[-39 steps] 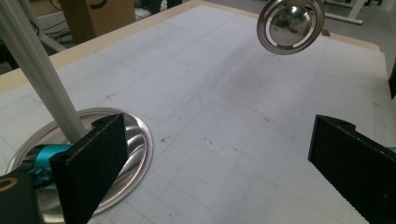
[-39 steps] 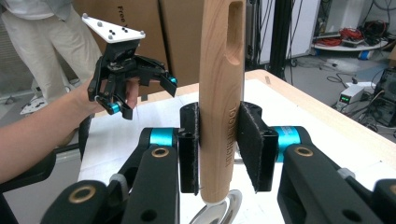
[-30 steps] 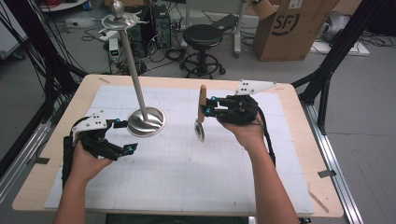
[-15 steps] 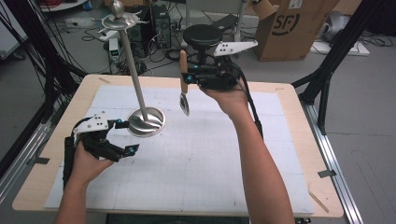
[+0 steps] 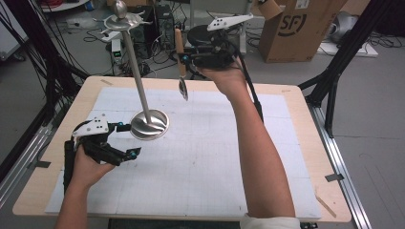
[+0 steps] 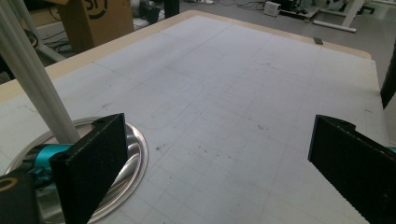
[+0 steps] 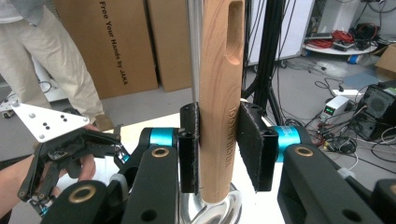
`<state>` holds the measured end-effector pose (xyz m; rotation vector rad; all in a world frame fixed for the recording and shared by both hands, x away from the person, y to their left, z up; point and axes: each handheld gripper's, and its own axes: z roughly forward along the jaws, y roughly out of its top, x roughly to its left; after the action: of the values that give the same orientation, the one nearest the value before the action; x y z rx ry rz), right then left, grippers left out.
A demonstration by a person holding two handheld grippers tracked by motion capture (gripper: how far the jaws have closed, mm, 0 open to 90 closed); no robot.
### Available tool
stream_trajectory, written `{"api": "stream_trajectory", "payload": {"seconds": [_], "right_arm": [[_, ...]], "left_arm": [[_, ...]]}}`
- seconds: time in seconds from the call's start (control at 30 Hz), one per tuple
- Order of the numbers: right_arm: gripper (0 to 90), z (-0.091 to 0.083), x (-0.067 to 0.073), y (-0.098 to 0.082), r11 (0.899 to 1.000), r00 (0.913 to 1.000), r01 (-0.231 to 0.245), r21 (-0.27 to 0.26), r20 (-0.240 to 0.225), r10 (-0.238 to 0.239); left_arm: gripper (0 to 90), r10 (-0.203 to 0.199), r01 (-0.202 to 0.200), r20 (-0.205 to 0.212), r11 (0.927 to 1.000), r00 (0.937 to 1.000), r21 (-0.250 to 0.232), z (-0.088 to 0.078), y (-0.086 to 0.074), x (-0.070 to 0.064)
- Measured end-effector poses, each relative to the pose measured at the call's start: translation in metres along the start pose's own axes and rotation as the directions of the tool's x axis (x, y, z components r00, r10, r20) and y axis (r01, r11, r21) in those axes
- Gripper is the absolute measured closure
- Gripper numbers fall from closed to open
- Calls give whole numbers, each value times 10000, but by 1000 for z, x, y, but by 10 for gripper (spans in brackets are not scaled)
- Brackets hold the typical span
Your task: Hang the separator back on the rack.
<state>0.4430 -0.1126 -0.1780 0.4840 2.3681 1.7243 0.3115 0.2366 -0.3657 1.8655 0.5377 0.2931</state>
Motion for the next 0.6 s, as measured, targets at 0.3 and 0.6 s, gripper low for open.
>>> {"api": "stream_trajectory", "payload": {"seconds": [0.3, 0.6], "right_arm": [[705, 11, -6, 24, 9988, 9992, 282, 404, 281, -293], [704, 30, -7, 36, 9959, 9978, 518, 745, 367, -546]], "left_arm": [[57, -24, 24, 7, 10000, 10000, 58, 1, -1, 0], [57, -16, 16, 67, 10000, 10000, 52, 1, -1, -1]]}}
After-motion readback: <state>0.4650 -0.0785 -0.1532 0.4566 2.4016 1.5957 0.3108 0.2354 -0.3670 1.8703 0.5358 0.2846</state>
